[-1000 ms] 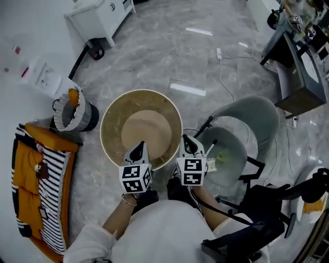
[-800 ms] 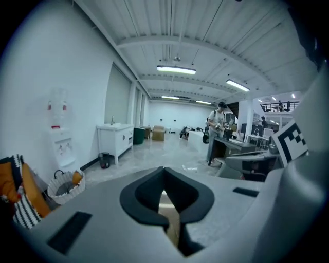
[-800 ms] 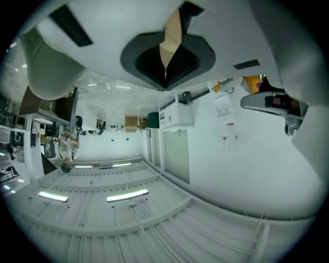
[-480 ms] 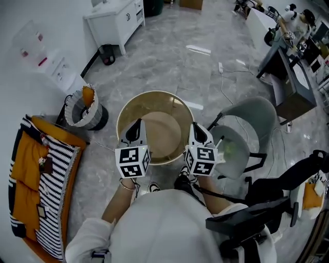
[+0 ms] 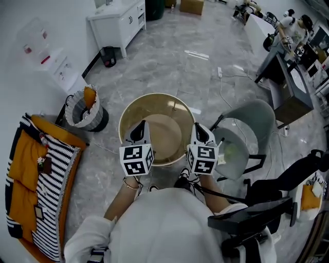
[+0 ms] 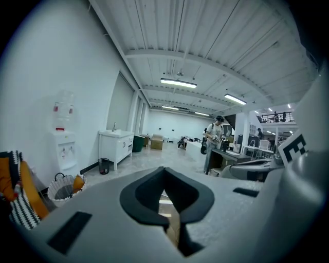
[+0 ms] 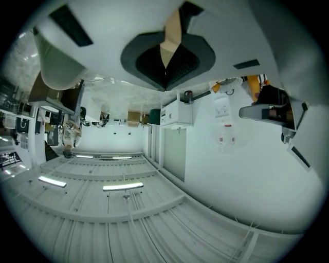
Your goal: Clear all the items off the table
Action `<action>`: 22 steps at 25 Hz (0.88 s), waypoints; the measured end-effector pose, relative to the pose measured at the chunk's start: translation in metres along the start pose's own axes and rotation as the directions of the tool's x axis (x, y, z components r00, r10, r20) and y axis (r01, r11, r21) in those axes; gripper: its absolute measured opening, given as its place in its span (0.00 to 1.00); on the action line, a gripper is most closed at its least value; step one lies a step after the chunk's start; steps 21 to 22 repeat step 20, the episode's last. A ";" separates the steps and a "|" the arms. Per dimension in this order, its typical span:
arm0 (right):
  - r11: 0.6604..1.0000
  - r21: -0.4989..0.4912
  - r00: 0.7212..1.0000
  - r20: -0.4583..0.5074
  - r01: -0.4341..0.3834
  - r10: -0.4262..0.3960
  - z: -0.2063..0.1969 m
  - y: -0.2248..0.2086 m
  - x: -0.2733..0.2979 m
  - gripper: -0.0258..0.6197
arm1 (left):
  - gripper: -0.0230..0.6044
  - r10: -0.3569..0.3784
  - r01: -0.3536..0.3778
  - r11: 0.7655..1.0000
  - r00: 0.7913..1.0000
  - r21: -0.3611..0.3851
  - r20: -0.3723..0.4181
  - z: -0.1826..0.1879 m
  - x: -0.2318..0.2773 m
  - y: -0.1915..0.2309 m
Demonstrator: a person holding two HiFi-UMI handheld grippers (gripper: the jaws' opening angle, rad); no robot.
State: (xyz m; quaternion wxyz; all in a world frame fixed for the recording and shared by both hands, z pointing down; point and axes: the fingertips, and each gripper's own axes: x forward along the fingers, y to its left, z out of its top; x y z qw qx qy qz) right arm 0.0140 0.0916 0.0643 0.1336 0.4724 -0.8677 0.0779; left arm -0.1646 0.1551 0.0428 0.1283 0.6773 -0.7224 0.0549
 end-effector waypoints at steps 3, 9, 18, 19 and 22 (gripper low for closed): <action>1.000 -0.008 1.000 -0.002 0.011 -0.011 0.001 -0.004 0.001 0.08 | 0.05 -0.003 0.003 1.000 1.000 -0.001 -0.004 0.000 0.004 0.002; 1.000 -0.016 1.000 0.002 0.015 -0.015 0.007 -0.005 0.004 0.08 | 0.05 -0.008 0.008 1.000 1.000 -0.009 -0.007 0.004 0.009 0.005; 0.999 -0.031 1.000 -0.001 0.022 -0.022 0.010 -0.011 0.007 0.08 | 0.05 -0.037 0.037 0.999 0.999 -0.002 -0.013 0.007 0.021 -0.005; 0.999 -0.032 1.000 -0.001 0.024 -0.024 0.010 -0.012 0.007 0.08 | 0.05 -0.039 0.039 0.999 0.999 -0.002 -0.015 0.007 0.022 -0.007; 0.999 -0.033 1.000 -0.001 0.025 -0.025 0.011 -0.014 0.007 0.08 | 0.05 -0.042 0.042 0.999 0.999 -0.001 -0.017 0.007 0.024 -0.009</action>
